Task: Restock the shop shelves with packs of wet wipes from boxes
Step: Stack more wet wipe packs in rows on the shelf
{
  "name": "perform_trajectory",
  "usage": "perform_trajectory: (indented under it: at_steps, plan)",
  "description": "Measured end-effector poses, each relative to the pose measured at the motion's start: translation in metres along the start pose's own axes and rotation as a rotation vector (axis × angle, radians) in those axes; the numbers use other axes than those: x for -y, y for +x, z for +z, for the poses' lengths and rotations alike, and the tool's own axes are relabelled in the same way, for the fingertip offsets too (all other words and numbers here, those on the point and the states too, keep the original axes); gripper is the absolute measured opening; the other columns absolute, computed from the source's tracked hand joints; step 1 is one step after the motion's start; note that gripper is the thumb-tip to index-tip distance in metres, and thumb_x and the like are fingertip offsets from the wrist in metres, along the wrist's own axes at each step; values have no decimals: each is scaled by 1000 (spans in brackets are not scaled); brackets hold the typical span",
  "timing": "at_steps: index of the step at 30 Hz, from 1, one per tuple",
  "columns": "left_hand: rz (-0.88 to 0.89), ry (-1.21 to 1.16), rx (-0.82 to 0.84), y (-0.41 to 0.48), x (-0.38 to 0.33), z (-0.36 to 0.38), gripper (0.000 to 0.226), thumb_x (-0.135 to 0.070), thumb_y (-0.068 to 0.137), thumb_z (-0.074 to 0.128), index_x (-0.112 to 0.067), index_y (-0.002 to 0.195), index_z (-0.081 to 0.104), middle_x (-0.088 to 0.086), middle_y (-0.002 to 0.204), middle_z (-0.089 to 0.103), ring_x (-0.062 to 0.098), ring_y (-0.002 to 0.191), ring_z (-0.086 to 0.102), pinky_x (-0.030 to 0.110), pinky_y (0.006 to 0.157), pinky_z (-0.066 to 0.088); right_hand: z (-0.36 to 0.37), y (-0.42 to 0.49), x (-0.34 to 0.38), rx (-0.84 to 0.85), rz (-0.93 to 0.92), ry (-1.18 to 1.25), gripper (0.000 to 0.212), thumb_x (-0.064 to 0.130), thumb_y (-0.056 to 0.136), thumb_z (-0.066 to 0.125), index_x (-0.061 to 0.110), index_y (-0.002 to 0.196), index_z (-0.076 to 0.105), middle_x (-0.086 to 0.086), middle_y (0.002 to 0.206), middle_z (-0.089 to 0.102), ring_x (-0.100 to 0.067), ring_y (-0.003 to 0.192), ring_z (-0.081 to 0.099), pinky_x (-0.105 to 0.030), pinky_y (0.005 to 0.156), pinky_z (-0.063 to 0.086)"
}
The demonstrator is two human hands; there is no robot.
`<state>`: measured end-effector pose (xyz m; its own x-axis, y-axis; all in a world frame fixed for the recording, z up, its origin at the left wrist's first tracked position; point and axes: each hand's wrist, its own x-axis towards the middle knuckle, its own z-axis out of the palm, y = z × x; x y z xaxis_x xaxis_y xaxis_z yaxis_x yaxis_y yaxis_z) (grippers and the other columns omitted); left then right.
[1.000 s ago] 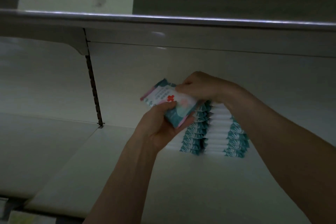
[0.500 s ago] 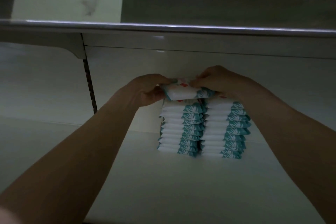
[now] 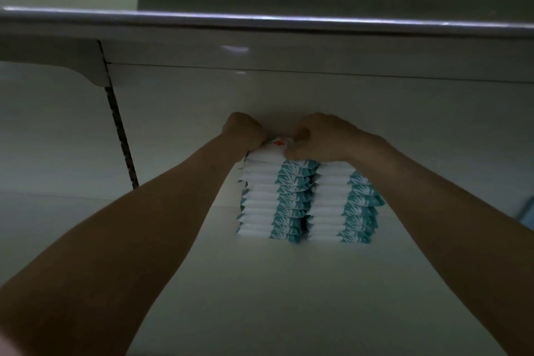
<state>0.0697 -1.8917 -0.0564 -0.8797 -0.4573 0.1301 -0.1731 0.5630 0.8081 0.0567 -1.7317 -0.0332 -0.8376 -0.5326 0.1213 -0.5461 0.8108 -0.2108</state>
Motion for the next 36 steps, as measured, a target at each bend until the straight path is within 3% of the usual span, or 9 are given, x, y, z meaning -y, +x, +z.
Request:
perform_trajectory:
  at_steps: [3, 4, 7, 10, 13, 21, 26, 31, 36]
  plan:
    - [27, 20, 21, -6, -3, 0, 13, -18, 82, 68, -6, 80, 63, 10, 74, 56, 25, 72, 56, 27, 63, 42, 1, -5, 3, 111, -26, -90, 48, 43, 81, 70, 21, 120, 54, 4, 122, 53, -19, 111, 51, -32, 91, 40]
    - [47, 53, 40, -9, -4, -1, 15, -21, 82, 68, -7, 81, 62, 9, 78, 58, 26, 79, 60, 25, 65, 44, 2, -5, 3, 107, -27, -112, 48, 41, 82, 69, 21, 123, 52, 3, 126, 52, -19, 113, 50, -32, 92, 38]
    - [128, 174, 143, -23, -11, -6, 45, -38, 75, 74, -14, 111, 62, 9, 119, 57, 27, 115, 55, 31, 94, 48, 5, -2, 0, 74, -38, -131, 44, 37, 84, 67, 21, 122, 50, 0, 125, 53, -17, 101, 48, -29, 81, 33]
    - [225, 334, 264, -31, -9, -7, 48, -26, 84, 71, -17, 127, 53, 8, 130, 50, 25, 125, 48, 28, 96, 44, 5, -2, 2, 93, -40, -142, 49, 40, 82, 69, 21, 123, 49, 1, 123, 53, -16, 99, 47, -30, 82, 35]
    - [236, 457, 356, -28, 0, -6, 69, -21, 80, 74, -24, 141, 42, 9, 140, 42, 27, 124, 46, 28, 96, 44, 5, -3, 4, 128, -41, -183, 55, 40, 80, 72, 21, 125, 46, 3, 122, 51, -16, 101, 48, -31, 82, 33]
    - [319, 574, 261, -22, 11, 6, 57, -20, 82, 66, -26, 136, 46, 13, 129, 51, 31, 115, 50, 32, 91, 44, 20, -3, 5, -41, -65, -262, 42, 28, 84, 67, 16, 119, 48, -6, 115, 57, -24, 102, 55, -31, 76, 30]
    - [350, 701, 154, -34, 12, 3, 63, -23, 88, 61, -30, 144, 34, 11, 137, 38, 32, 128, 35, 44, 103, 33, 24, -6, 16, -58, -107, -300, 59, 32, 84, 67, 21, 136, 41, -7, 125, 51, -26, 112, 52, -34, 86, 34]
    - [404, 824, 57, -42, 19, 4, 55, -28, 93, 53, -33, 145, 35, 10, 133, 43, 30, 125, 39, 43, 101, 30, 37, -3, 20, -153, -125, -322, 43, 20, 90, 60, 14, 130, 46, -11, 120, 51, -27, 103, 55, -29, 70, 36]
    - [395, 806, 58, -45, 19, 1, 55, -29, 94, 52, -36, 145, 33, 9, 135, 42, 29, 126, 38, 44, 102, 29, 38, -5, 26, -151, -81, -284, 42, 16, 90, 60, 10, 129, 45, -14, 120, 50, -29, 104, 53, -32, 72, 39]
